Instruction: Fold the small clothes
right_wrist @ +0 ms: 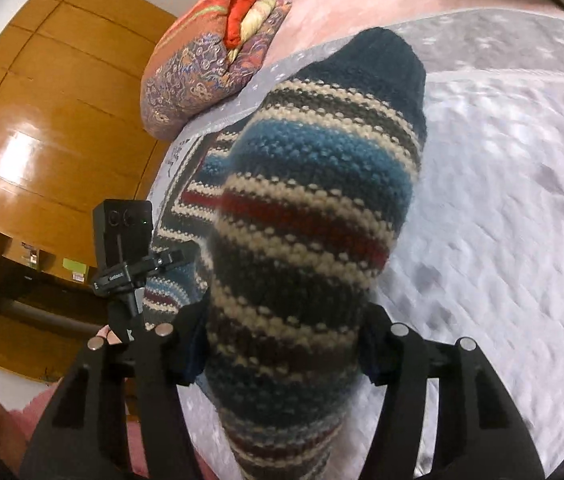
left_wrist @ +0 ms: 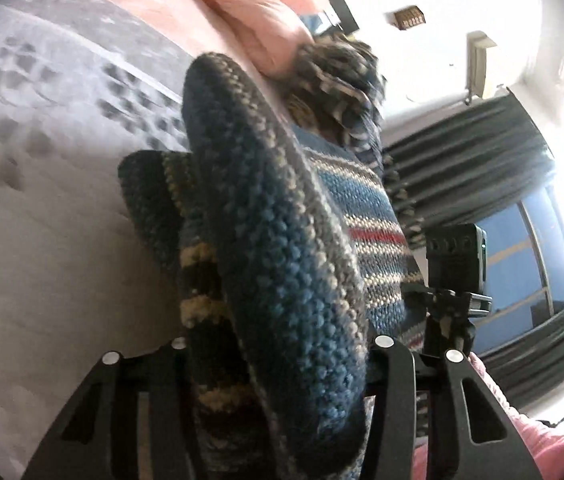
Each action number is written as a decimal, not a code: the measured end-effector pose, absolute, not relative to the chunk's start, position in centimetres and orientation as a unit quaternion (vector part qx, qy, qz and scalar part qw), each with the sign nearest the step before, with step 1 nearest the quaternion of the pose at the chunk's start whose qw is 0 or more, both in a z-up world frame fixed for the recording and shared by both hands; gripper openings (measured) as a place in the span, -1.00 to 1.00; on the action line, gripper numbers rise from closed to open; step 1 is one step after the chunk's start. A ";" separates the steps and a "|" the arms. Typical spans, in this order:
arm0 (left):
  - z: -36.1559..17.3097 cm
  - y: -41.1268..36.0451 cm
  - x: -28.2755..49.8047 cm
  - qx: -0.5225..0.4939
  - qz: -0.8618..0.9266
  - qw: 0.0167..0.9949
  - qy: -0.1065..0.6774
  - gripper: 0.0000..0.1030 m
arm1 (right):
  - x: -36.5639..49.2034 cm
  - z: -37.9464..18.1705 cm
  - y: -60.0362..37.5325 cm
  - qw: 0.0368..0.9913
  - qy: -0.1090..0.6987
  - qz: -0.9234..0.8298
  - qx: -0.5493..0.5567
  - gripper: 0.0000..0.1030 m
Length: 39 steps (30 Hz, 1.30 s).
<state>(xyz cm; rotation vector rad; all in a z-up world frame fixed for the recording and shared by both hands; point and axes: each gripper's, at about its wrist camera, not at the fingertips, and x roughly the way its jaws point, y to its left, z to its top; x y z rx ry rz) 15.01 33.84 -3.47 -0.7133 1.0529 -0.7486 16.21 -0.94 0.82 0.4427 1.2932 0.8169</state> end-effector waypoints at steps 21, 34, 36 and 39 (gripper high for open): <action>-8.4 24.6 11.4 -0.245 -0.346 0.734 0.531 0.19 | 10.3 -5.7 -8.8 0.705 0.599 0.314 0.214 0.48; -0.7 23.9 2.3 -0.120 -0.271 0.806 0.513 0.31 | 3.7 -4.7 -10.4 0.685 0.646 0.272 0.201 0.25; -0.4 23.3 1.3 -0.114 -0.269 0.807 0.513 0.32 | 2.8 -4.9 -10.6 0.681 0.652 0.270 0.195 0.17; -1.1 23.4 -0.2 -0.104 -0.261 0.803 0.525 0.32 | 2.3 -5.6 -10.0 0.668 0.665 0.272 0.196 -0.15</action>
